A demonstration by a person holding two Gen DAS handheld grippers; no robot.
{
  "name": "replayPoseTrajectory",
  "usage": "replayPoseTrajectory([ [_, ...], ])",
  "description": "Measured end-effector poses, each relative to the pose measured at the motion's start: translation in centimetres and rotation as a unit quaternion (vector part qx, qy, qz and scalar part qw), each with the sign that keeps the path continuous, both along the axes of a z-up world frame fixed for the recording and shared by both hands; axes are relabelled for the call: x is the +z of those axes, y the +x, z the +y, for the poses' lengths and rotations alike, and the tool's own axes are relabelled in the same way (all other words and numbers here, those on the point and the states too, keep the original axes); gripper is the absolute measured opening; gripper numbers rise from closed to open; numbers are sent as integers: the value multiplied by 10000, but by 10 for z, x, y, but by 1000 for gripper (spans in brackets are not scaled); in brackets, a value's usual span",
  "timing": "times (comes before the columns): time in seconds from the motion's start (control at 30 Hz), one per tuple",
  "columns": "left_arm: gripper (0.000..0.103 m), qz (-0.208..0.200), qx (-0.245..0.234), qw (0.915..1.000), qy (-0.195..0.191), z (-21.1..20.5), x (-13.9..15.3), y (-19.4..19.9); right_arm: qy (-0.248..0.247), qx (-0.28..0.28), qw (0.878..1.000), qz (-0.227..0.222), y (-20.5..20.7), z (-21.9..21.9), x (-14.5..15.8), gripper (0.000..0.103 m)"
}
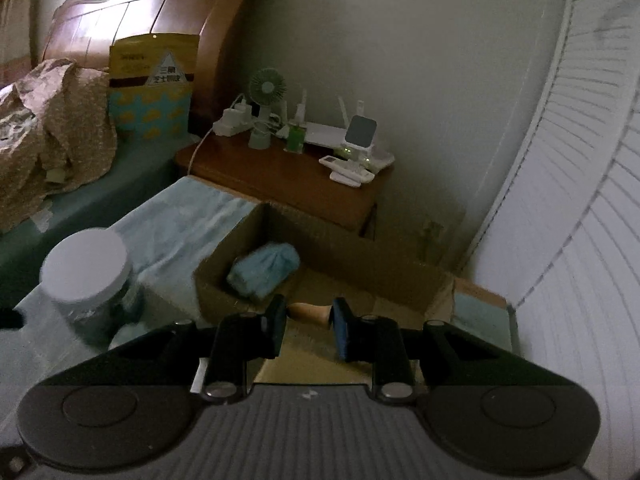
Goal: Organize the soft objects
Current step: 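Carry the blue mask into the cardboard box with the left gripper while the right drops the orange cork in, then grasp the white braided ring with the left gripper while the right grasps the cream drawstring pouch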
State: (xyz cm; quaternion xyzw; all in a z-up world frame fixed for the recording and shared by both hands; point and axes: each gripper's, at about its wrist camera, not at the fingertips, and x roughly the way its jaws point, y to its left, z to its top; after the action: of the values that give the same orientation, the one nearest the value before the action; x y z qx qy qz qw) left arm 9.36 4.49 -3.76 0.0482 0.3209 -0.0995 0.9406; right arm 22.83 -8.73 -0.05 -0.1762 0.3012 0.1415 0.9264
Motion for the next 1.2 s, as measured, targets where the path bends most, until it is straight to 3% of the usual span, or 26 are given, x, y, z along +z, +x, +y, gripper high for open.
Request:
replayPoseTrajectory([
  [0.13, 99, 75, 123, 9999, -57, 6, -3, -2, 44, -26, 10000, 63, 29, 5, -1, 34],
  [0.27, 99, 111, 176, 9998, -63, 10, -4, -5, 80, -111, 9999, 46, 34, 3, -2, 85],
  [0.37, 99, 125, 193, 9997, -94, 12, -4, -5, 193, -46, 9998, 6, 23, -2, 1, 95],
  [0.77, 99, 61, -12, 9999, -152, 4, -1, -13, 285, -301, 9989, -230, -45, -20, 14, 103],
  [1.2, 101, 44, -504, 9986, -131, -15, 1, -31, 347, -1379, 9898, -63, -143, -75, -27, 103],
])
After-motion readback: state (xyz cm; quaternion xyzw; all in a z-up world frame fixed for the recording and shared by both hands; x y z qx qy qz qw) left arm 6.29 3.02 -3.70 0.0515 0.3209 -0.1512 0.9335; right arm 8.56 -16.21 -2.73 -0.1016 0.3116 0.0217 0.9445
